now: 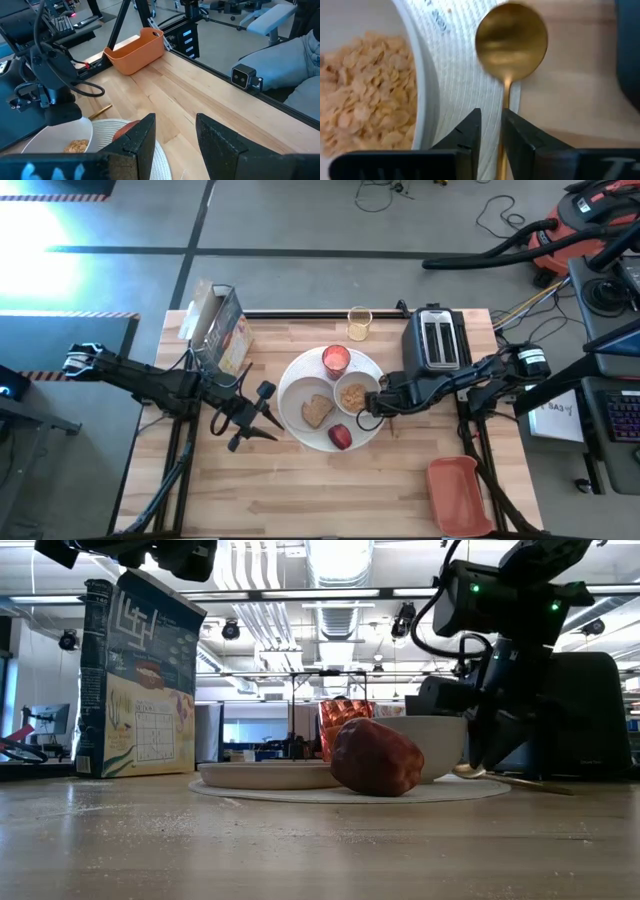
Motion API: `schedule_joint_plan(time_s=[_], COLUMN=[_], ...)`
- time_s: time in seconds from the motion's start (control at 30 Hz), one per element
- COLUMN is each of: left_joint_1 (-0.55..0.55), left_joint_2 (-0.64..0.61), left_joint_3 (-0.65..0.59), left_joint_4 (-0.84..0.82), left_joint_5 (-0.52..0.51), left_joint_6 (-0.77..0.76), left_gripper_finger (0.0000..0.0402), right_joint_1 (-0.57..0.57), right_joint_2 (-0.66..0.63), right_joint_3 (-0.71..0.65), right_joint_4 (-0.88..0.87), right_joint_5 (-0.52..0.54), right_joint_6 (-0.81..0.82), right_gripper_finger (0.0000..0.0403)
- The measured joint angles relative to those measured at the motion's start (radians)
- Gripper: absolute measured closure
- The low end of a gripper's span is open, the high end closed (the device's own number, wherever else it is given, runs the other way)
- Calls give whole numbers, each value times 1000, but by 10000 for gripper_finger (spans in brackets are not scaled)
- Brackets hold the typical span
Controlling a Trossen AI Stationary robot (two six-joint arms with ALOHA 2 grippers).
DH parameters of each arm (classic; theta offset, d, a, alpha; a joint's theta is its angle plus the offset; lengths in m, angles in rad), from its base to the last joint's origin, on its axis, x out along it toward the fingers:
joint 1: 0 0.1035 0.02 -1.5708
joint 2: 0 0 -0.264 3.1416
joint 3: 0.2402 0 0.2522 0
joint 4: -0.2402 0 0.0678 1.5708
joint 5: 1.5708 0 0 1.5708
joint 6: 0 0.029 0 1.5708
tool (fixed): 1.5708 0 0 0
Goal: Arrange a breakfast setting
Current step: Return to Home Position
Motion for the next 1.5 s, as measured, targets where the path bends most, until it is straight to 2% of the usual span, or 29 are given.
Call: schedule_joint_plan(time_s=[0.2,0.37,0.53,0.67,0.9,1.1,1.33,1.5], left_joint_1=[0,0,0,0,0,0,0,0], left_joint_2=[0,0,0,0,0,0,0,0], left_joint_3=[0,0,0,0,0,0,0,0], left_joint_4=[-1,-1,2,16,22,38,47,51], left_joint_5=[0,0,0,0,0,0,0,0], left_joint_6=[0,0,0,0,0,3,3,3], left_gripper_finger=[277,277,277,277,277,277,277,277], right_joint_1=[0,0,0,1,1,1,1,0], right_joint_2=[-54,-127,-208,-264,-385,-505,-600,-635], right_joint_3=[0,24,47,59,79,79,41,-85], right_joint_4=[2,0,-6,-8,-6,-7,1,122], right_joint_5=[-114,-205,-418,-501,-498,-378,-258,-262], right_joint_6=[-34,-118,-214,-282,-656,-903,-1067,-1119], right_gripper_finger=[314,308,307,307,310,323,335,335])
